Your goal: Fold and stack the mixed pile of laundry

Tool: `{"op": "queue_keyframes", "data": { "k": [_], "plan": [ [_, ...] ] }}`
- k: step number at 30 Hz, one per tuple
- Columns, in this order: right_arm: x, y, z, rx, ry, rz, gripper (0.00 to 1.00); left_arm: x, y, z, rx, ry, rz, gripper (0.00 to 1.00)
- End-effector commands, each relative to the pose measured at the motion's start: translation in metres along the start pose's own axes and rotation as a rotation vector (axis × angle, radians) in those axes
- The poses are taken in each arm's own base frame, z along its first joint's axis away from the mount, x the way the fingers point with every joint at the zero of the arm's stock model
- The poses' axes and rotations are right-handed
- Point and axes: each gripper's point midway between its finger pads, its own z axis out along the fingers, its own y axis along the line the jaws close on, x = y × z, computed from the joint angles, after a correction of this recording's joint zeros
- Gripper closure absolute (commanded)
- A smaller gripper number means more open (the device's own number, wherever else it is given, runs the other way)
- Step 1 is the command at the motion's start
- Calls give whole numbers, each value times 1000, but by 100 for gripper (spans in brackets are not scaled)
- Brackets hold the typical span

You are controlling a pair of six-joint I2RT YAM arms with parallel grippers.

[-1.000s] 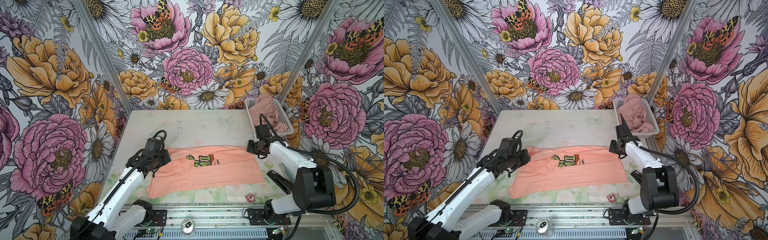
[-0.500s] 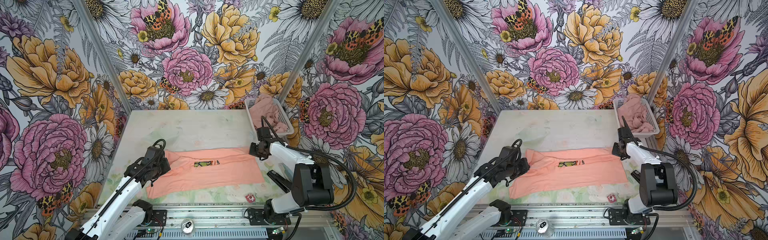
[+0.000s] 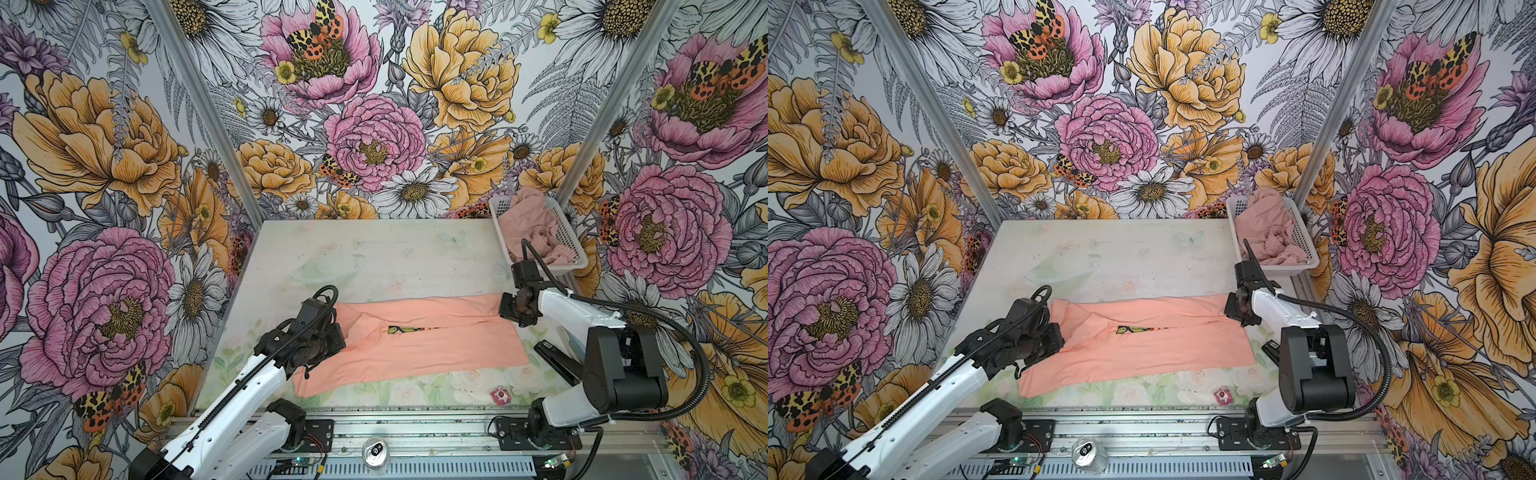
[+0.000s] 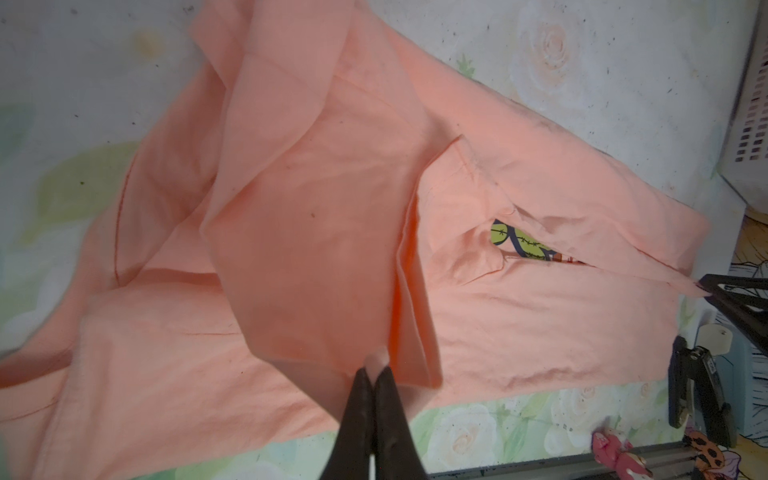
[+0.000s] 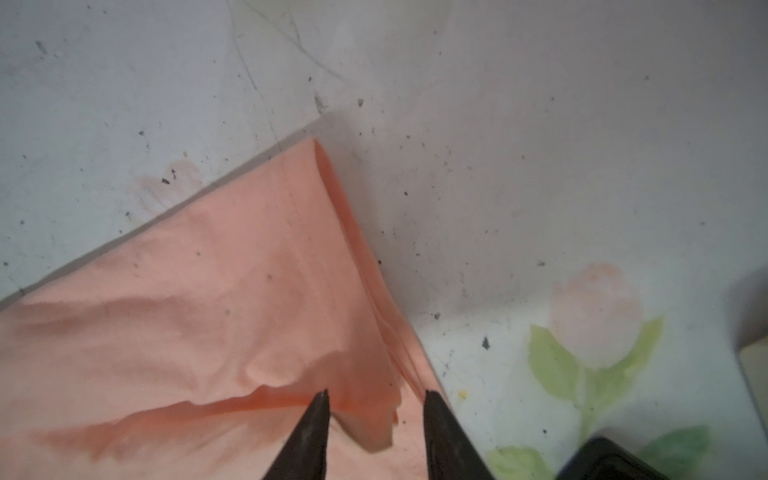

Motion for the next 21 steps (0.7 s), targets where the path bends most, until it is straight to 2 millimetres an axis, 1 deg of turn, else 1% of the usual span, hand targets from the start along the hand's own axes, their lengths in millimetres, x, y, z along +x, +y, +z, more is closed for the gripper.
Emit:
{"op": "queue_keyframes", "data": {
  "k": [1,7,10,12,15,18,21],
  "plan": [
    [-12,-2,-15,18,-54,14,60,6,3,3,-6,10,-7,100],
    [-17,-1,-30,27,-106,6,60,7,3,3,-8,12,-3,100],
    [-19,11,-31,-23,-120,-5,60,8,2,3,-9,13,1,100],
    [-17,24,-22,-72,-84,-26,60,9,3,4,-11,17,3,100],
    [-10,36,-2,-72,-35,-88,61,10,4,5,-15,16,3,100],
    [-2,41,7,-77,6,-116,69,10,4,4,-13,16,3,100],
    [9,37,6,-69,22,-120,77,10,4,4,-10,14,3,100]
  ]
}}
